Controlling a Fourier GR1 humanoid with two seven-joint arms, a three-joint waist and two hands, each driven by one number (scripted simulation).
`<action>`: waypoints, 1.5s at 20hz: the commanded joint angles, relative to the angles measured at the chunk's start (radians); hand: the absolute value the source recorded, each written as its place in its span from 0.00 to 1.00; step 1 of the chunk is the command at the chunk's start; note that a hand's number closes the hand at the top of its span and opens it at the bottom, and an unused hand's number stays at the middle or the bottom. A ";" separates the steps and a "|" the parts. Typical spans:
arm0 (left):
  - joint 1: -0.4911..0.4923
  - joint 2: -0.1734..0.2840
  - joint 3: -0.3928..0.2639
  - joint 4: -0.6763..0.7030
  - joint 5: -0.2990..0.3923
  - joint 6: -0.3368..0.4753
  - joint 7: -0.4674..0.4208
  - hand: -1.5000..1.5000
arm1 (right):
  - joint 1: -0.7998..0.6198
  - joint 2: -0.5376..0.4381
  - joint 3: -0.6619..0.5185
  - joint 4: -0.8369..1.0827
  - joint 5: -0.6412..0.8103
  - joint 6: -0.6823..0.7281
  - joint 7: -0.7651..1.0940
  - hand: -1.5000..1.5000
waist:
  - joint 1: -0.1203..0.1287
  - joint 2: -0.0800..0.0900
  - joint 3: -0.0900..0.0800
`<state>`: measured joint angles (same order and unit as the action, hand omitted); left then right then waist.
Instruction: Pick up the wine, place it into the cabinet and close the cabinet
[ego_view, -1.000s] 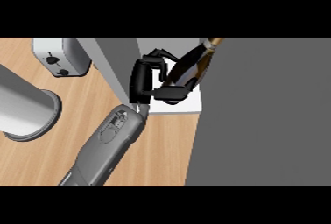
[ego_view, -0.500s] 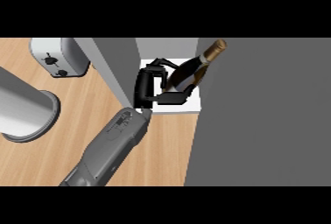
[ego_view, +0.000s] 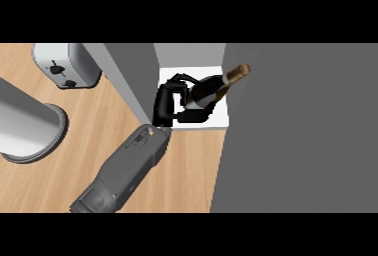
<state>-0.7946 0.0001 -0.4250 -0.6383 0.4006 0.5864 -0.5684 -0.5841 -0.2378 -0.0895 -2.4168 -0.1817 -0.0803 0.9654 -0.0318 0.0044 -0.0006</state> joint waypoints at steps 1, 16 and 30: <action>-0.071 0.000 0.085 0.129 0.016 -0.057 -0.064 1.00 | -0.027 -0.005 0.026 -0.101 -0.027 -0.039 0.097 0.00 | 0.000 0.000 -0.001; -0.244 0.000 0.215 0.379 0.178 -0.111 -0.150 1.00 | 0.031 0.019 0.020 -0.079 -0.074 0.008 0.025 0.00 | -0.033 0.011 -0.001; -0.337 0.028 0.217 0.553 0.124 -0.015 -0.167 1.00 | 0.021 0.040 0.037 -0.055 -0.068 0.017 0.000 0.00 | -0.049 0.020 -0.001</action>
<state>-1.0945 0.0124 -0.2099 -0.1305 0.5394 0.5420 -0.7492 -0.5822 -0.2099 -0.0703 -2.4025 -0.2082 -0.0550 0.9301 -0.0690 0.0206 -0.0007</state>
